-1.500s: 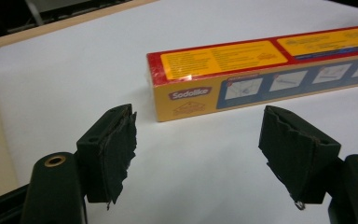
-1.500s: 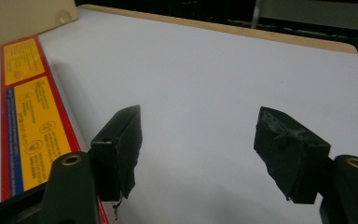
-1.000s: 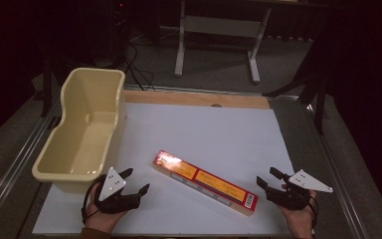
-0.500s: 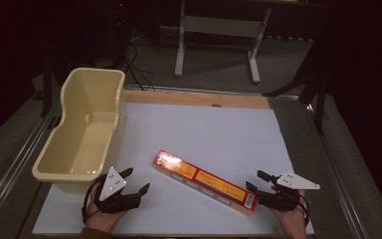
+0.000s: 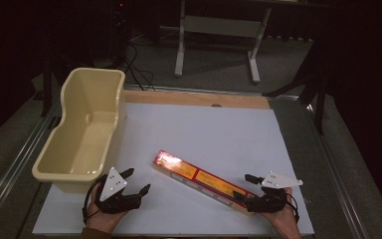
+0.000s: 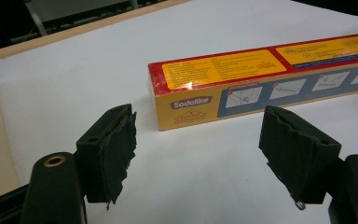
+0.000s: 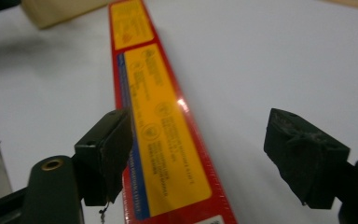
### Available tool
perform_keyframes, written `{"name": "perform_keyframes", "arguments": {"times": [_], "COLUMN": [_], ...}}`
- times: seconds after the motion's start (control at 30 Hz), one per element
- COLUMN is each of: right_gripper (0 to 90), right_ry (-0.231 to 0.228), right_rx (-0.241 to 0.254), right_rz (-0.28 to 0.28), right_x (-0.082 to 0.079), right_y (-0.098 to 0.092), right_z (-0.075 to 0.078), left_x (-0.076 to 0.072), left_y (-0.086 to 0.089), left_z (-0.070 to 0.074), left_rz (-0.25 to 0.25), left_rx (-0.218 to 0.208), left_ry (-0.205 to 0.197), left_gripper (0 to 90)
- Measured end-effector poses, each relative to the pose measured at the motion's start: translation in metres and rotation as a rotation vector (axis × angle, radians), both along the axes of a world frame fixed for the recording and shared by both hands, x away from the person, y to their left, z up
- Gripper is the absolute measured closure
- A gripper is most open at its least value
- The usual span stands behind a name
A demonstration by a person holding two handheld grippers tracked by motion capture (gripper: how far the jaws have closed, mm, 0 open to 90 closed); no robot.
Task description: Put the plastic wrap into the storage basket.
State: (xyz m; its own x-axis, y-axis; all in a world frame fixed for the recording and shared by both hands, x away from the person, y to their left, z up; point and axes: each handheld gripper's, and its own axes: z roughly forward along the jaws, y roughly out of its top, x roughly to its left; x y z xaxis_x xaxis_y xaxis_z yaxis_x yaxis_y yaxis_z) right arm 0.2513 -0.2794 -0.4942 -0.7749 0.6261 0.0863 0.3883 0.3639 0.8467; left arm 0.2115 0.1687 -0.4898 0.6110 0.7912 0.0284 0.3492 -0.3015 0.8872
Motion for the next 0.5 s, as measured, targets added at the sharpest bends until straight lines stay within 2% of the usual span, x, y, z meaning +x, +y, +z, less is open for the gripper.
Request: {"name": "perform_keyframes", "arguments": {"times": [0.17, 0.27, 0.4, 0.43, 0.5], "right_gripper": [21.9, 22.5, 23.0, 22.4, 22.4], "right_ry": [0.022, 0.054, 0.072, 0.082, 0.097], "right_rx": [-0.036, -0.062, -0.096, -0.139, -0.176], "right_rz": [0.057, 0.087, 0.110, 0.128, 0.142], "right_x": [0.004, 0.006, 0.008, 0.008, 0.010], "right_y": [0.010, 0.013, 0.017, 0.019, 0.022], "right_z": [-0.001, -0.004, -0.006, -0.007, -0.009], "left_x": [0.001, 0.002, 0.002, 0.002, 0.002], "left_y": [0.000, 0.000, 0.000, 0.000, 0.000], "left_z": [-0.001, -0.002, -0.002, -0.002, -0.002], "left_rz": [0.000, 0.001, 0.001, 0.001, 0.000], "left_rx": [-0.003, -0.004, -0.007, -0.006, -0.007], "left_ry": [0.007, 0.009, 0.010, 0.011, 0.012], "left_gripper": [26.7, 26.7, 26.8, 26.9, 26.9]}}
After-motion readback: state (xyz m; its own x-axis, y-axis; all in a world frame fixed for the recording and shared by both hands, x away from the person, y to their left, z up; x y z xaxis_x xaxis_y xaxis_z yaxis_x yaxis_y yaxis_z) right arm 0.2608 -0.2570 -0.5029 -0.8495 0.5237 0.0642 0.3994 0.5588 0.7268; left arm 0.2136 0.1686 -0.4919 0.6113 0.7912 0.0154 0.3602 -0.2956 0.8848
